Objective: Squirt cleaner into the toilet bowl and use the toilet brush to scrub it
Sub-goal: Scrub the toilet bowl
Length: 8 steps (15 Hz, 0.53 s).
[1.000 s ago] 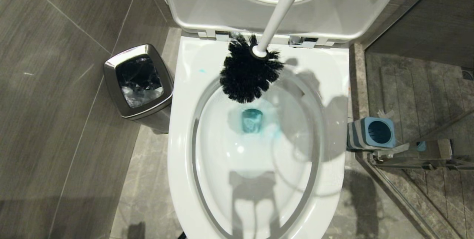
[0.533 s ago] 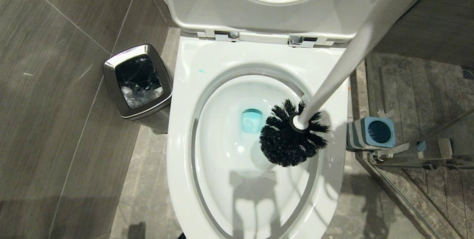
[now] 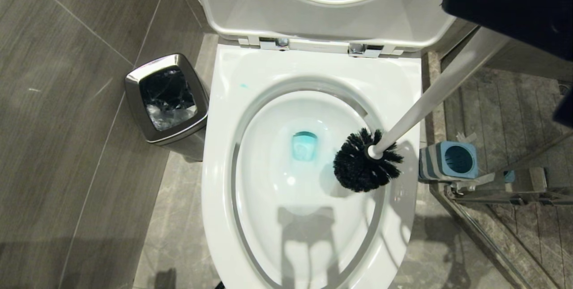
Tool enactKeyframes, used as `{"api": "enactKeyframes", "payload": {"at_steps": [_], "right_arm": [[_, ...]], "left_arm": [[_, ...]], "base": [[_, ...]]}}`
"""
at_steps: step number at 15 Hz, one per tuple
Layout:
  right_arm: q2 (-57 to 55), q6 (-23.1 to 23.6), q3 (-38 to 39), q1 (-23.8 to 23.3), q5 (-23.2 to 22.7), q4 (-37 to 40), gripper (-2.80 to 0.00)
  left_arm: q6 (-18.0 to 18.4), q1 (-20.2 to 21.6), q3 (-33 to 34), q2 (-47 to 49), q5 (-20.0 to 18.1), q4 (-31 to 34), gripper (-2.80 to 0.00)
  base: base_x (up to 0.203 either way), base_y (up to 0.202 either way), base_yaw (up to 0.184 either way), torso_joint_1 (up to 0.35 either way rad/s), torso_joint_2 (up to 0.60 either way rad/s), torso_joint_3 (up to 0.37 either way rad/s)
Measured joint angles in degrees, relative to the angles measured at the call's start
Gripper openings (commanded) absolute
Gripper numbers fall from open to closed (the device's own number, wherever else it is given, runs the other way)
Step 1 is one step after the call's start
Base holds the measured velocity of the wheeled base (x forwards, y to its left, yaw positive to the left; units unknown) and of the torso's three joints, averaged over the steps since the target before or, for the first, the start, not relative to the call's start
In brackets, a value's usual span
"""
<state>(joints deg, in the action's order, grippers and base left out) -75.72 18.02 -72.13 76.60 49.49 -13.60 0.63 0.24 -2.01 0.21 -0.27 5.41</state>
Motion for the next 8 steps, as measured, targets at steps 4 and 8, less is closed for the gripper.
{"api": "enactKeyframes", "payload": {"at_steps": [4, 8], "right_arm": [[-1.2, -0.1, 0.1, -1.6, -0.3, -1.0, -2.8], [-3.6, -0.1, -1.9, -3.5, -0.9, -1.2, -2.8]], "left_arm": [[0.0, 0.0, 0.0, 0.0, 0.0, 0.0, -2.8], [0.0, 0.0, 0.0, 0.0, 0.0, 0.0, -2.8]], "base": [[0.0, 0.0, 0.0, 0.0, 0.0, 0.0], [0.0, 0.0, 0.0, 0.0, 0.0, 0.0]]}}
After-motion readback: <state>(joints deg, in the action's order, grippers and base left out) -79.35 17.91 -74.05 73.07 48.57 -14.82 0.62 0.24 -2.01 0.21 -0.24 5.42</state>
